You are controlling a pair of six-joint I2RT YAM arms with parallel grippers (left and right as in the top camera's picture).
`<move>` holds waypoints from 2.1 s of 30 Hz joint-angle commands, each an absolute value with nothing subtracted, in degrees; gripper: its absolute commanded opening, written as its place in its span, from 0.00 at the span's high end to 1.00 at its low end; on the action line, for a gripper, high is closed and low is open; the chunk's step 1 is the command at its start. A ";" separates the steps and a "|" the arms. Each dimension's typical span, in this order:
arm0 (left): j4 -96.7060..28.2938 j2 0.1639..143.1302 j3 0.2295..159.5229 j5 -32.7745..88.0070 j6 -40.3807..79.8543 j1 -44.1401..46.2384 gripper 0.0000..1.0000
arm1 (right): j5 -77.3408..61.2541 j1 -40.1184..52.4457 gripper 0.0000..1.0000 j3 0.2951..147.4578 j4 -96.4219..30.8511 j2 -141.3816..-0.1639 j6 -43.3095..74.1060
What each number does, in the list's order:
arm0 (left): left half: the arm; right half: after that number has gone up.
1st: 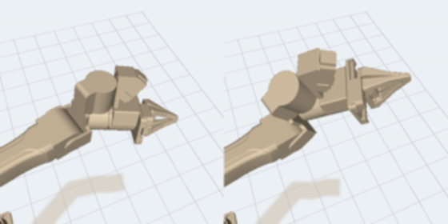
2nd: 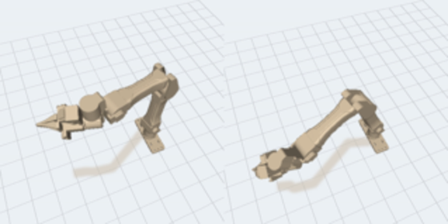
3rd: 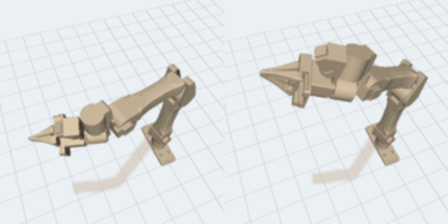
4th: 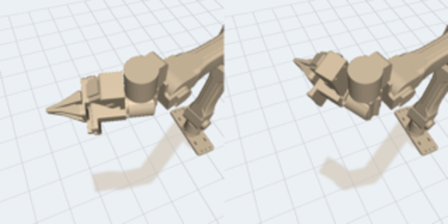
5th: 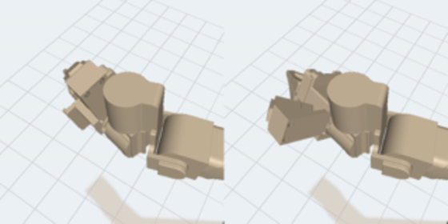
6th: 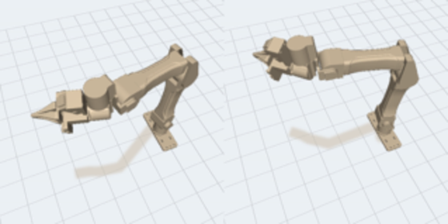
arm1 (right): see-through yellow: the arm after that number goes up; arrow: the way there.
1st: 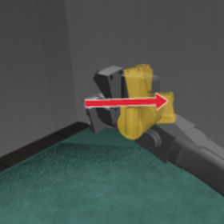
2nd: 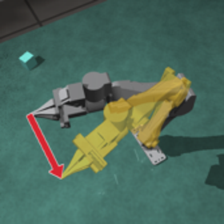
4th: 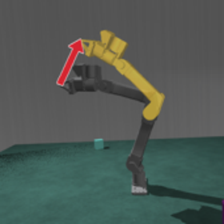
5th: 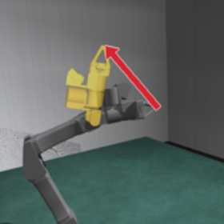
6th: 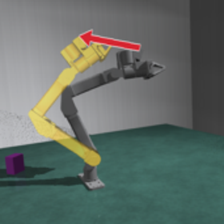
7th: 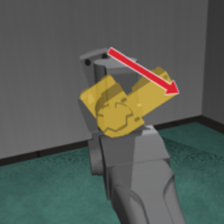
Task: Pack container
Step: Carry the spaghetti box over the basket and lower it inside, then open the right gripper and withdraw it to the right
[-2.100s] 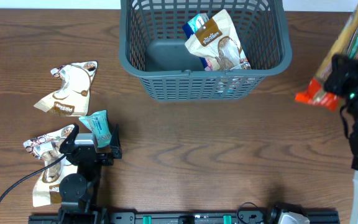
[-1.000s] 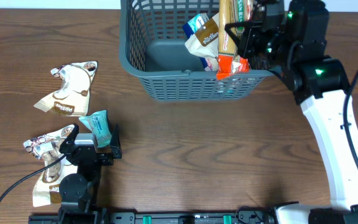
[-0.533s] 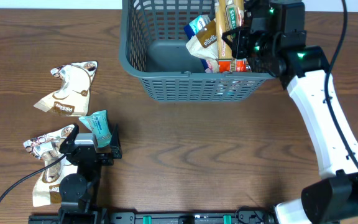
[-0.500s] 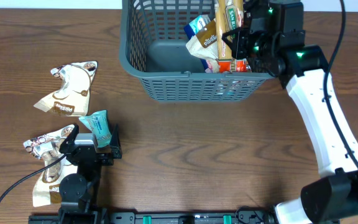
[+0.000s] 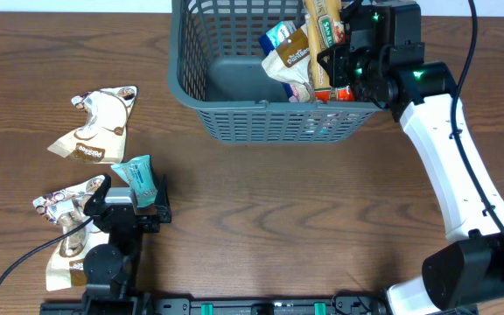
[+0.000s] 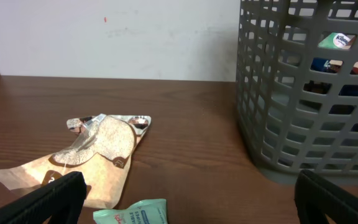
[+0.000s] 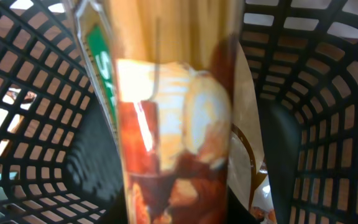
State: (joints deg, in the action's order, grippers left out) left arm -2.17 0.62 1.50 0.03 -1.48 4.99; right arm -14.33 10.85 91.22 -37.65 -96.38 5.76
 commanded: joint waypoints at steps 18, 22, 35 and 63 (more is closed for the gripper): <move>-4.23 0.23 0.23 -0.47 -1.39 5.21 0.01 | -11.25 10.79 0.01 94.52 -35.86 -94.94 3.55; -4.23 0.23 0.23 -0.47 -1.39 5.21 0.01 | -7.33 8.95 0.01 100.51 -38.22 -94.94 3.60; -4.23 0.23 0.23 -0.47 -1.39 5.21 0.01 | 15.81 -10.83 0.01 120.31 -56.80 -93.51 7.81; -4.23 0.23 0.23 -0.47 -1.37 5.21 0.01 | 4.91 -25.06 0.01 93.84 -61.95 -94.65 13.28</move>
State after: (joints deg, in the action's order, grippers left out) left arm -2.17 0.62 1.50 0.01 -1.48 4.99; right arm 5.61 -25.06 94.08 -62.35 -94.87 12.60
